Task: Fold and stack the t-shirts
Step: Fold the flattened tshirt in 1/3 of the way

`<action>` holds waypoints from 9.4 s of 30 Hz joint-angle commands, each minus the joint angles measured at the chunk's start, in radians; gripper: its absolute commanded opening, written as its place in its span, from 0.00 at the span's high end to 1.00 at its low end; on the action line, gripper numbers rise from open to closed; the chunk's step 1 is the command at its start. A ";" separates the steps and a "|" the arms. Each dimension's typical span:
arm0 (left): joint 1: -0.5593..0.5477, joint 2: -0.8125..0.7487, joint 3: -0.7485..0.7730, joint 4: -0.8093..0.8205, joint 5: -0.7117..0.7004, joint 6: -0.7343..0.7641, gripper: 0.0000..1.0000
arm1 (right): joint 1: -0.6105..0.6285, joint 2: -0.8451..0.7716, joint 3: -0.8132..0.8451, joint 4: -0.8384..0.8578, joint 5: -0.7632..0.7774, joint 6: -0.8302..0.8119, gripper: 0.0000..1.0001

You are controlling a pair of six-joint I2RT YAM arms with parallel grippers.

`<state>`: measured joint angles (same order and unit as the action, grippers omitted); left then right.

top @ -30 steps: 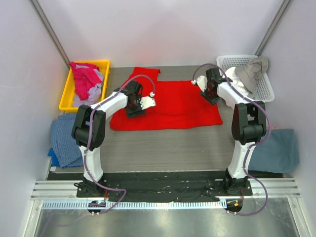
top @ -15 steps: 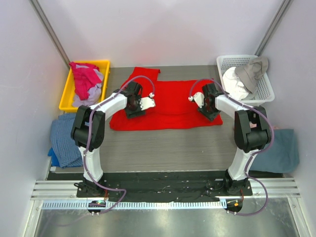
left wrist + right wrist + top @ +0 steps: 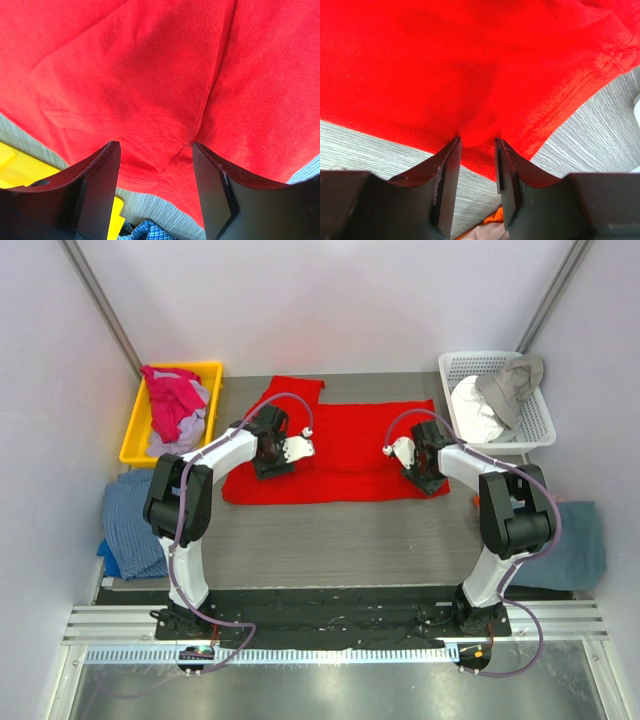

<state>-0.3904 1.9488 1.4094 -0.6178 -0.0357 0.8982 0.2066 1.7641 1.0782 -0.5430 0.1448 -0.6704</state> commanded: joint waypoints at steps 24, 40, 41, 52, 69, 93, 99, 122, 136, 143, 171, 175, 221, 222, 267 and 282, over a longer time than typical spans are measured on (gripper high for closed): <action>-0.002 -0.031 0.037 -0.017 0.072 -0.013 0.39 | 0.108 -0.045 0.155 -0.094 0.009 0.055 0.57; -0.001 -0.004 0.046 -0.056 0.080 -0.005 0.39 | 0.108 -0.069 0.118 -0.081 0.027 0.048 0.57; -0.001 0.001 0.048 -0.057 0.079 -0.004 0.39 | 0.106 -0.069 0.118 -0.080 0.029 0.048 0.57; 0.004 0.042 0.072 -0.057 0.072 -0.007 0.41 | 0.108 -0.084 0.094 -0.075 0.036 0.045 0.58; 0.013 0.055 0.083 -0.059 0.071 -0.002 0.47 | 0.106 -0.089 0.089 -0.077 0.042 0.040 0.58; 0.013 0.124 0.246 -0.016 0.053 -0.025 1.00 | 0.108 -0.098 0.034 -0.066 0.038 0.060 0.58; 0.013 0.194 0.338 0.061 0.014 -0.025 1.00 | 0.108 -0.109 0.012 -0.067 0.055 0.068 0.58; -0.039 0.305 0.451 0.279 -0.089 -0.021 1.00 | 0.106 -0.064 0.034 -0.075 0.068 0.078 0.58; -0.053 0.302 0.416 0.316 -0.119 -0.024 0.95 | 0.108 -0.054 0.015 -0.057 0.064 0.080 0.58; -0.062 0.295 0.405 0.342 -0.128 -0.054 0.60 | 0.106 -0.060 0.005 -0.055 0.064 0.080 0.58; -0.019 0.182 0.247 0.455 -0.167 -0.071 0.46 | 0.106 -0.087 -0.026 -0.044 0.056 0.078 0.58; 0.048 0.208 0.328 0.336 -0.096 -0.123 0.41 | 0.106 -0.092 -0.041 -0.037 0.064 0.074 0.58; 0.196 0.383 0.574 -0.022 0.194 -0.041 0.68 | 0.108 -0.089 -0.096 -0.015 0.058 0.103 0.58; 0.197 0.383 0.576 -0.022 0.194 -0.041 0.72 | 0.108 -0.089 -0.095 -0.015 0.059 0.103 0.58; 0.182 0.421 0.711 -0.129 0.296 -0.113 0.46 | 0.108 -0.081 -0.138 0.012 0.052 0.120 0.58; 0.182 0.460 0.740 -0.158 0.309 -0.113 0.59 | 0.111 -0.091 -0.136 0.009 0.055 0.121 0.59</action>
<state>-0.2054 2.4077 2.1006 -0.7601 0.2478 0.7887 0.3134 1.6817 0.9676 -0.5224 0.2081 -0.5690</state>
